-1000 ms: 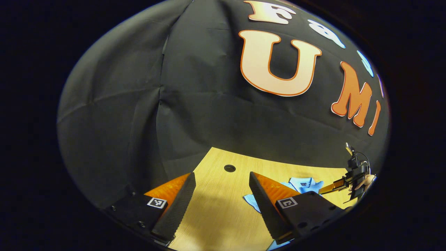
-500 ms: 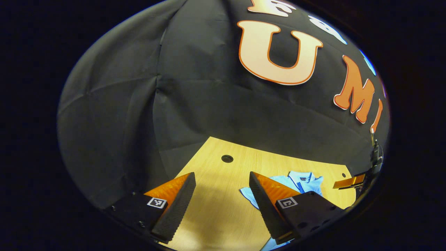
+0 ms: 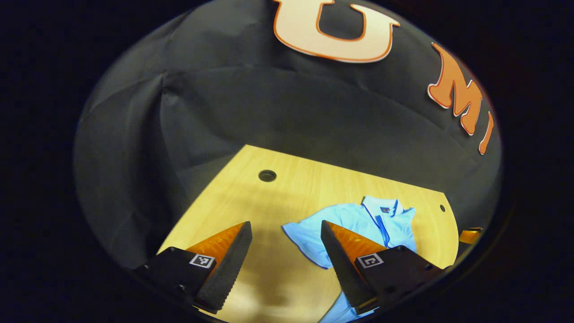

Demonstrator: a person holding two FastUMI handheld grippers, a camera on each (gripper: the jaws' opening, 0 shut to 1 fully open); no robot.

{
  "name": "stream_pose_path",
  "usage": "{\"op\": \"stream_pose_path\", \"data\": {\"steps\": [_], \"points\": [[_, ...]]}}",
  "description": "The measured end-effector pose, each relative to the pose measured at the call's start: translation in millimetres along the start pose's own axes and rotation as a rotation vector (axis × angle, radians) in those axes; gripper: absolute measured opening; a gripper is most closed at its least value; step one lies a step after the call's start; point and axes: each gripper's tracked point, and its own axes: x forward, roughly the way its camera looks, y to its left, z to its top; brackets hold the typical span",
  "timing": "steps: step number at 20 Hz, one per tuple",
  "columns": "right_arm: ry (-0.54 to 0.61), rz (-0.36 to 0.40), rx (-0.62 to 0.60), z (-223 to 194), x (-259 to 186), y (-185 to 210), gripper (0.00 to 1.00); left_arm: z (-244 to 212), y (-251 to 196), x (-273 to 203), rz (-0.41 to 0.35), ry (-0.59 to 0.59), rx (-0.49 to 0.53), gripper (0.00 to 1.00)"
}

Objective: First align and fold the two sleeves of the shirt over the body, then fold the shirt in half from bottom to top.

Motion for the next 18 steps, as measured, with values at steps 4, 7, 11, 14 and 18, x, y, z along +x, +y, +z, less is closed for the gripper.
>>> {"op": "stream_pose_path", "data": {"steps": [4,7,11,14,18], "points": [[0.035,-0.017,0.05,-20.1,0.1,-27.7,0.99,-23.2,-17.0,46.8,0.004,0.091,0.03,1.0],[0.06,-0.021,0.073,-30.2,1.3,-42.5,0.99,-46.7,-24.2,79.8,0.039,0.157,0.059,0.99],[0.093,-0.024,0.094,-41.5,6.5,-60.6,0.99,-70.2,-22.4,103.4,0.069,0.233,0.061,1.0],[0.115,-0.019,0.099,-47.0,12.0,-66.8,0.99,-86.7,-23.4,116.9,0.085,0.284,0.066,1.0],[0.13,0.007,0.107,-47.3,16.8,-67.2,0.99,-99.3,-18.5,120.6,0.125,0.329,0.089,1.0]]}}
